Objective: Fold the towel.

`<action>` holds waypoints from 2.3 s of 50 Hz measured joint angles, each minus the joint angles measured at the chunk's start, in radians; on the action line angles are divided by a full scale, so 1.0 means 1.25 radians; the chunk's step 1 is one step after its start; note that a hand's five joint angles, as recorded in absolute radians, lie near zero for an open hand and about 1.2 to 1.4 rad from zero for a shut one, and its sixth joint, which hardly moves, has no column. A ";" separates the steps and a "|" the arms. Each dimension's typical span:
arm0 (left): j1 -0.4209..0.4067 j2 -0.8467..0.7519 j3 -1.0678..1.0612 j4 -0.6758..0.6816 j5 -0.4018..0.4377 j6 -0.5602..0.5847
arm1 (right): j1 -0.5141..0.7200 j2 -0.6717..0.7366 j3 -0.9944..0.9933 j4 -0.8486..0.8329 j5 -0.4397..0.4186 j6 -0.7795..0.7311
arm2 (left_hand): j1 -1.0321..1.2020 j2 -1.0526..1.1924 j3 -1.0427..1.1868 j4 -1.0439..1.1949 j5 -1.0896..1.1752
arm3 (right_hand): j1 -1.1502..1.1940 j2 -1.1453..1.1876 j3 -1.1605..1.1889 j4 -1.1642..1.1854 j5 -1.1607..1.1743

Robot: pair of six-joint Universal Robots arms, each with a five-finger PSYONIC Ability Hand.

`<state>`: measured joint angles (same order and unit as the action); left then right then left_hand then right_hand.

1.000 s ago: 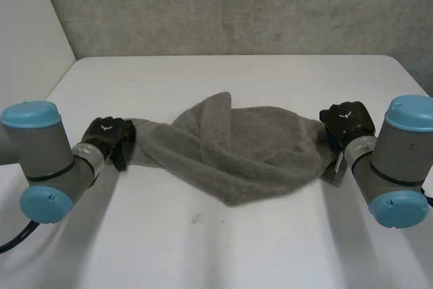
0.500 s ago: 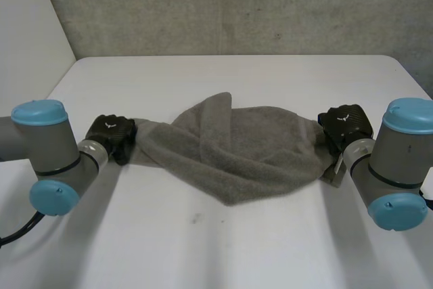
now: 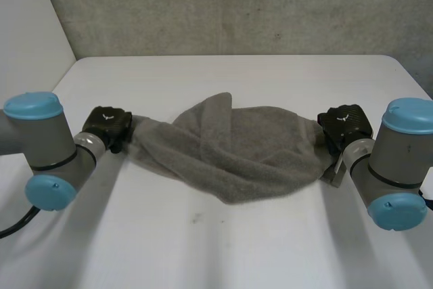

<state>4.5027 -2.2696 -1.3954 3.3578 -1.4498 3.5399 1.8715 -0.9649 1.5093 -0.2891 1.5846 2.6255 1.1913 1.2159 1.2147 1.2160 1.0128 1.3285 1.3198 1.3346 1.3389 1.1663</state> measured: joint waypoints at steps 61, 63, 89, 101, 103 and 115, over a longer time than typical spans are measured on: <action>0.094 0.624 -0.295 -0.230 0.225 -0.153 | -0.198 -0.217 -0.138 0.784 -0.187 -0.181 | 0.003 0.001 0.001 0.001 0.000 | 0.000 0.000 0.000 0.000 0.000; 0.094 0.583 -0.294 -0.223 0.225 -0.150 | -0.192 -0.182 -0.145 0.781 -0.177 -0.189 | 0.003 0.001 0.001 0.001 0.000 | 0.000 0.001 0.000 0.000 0.000; -0.002 0.138 0.548 -0.014 0.093 -0.241 | -0.024 0.120 -0.982 0.398 -0.055 0.197 | 0.003 0.002 0.001 0.001 0.000 | 0.003 0.001 0.000 0.000 0.000; 0.014 0.178 0.463 0.111 0.012 -0.341 | -0.025 0.052 -0.820 0.445 -0.032 0.193 | 0.003 0.002 0.001 0.001 0.000 | 0.003 0.001 0.000 0.000 0.000; 0.018 0.186 0.395 0.100 0.015 -0.341 | -0.026 0.053 -0.786 0.485 -0.034 0.181 | 0.003 0.002 0.001 0.001 0.000 | 0.003 0.001 0.000 0.000 0.000; 0.035 0.202 -0.029 0.086 0.076 -0.324 | -0.047 0.112 -0.601 0.611 -0.061 0.134 | 0.003 0.002 0.001 0.001 0.000 | 0.003 0.001 0.000 0.000 0.000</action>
<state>4.5461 -2.0168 -1.4320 3.4648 -1.3552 3.1343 1.8129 -0.8246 0.7578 0.4747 1.5087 2.7934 1.1946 1.2179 1.2165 1.2176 1.0123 1.3318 1.3213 1.3346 1.3390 1.1664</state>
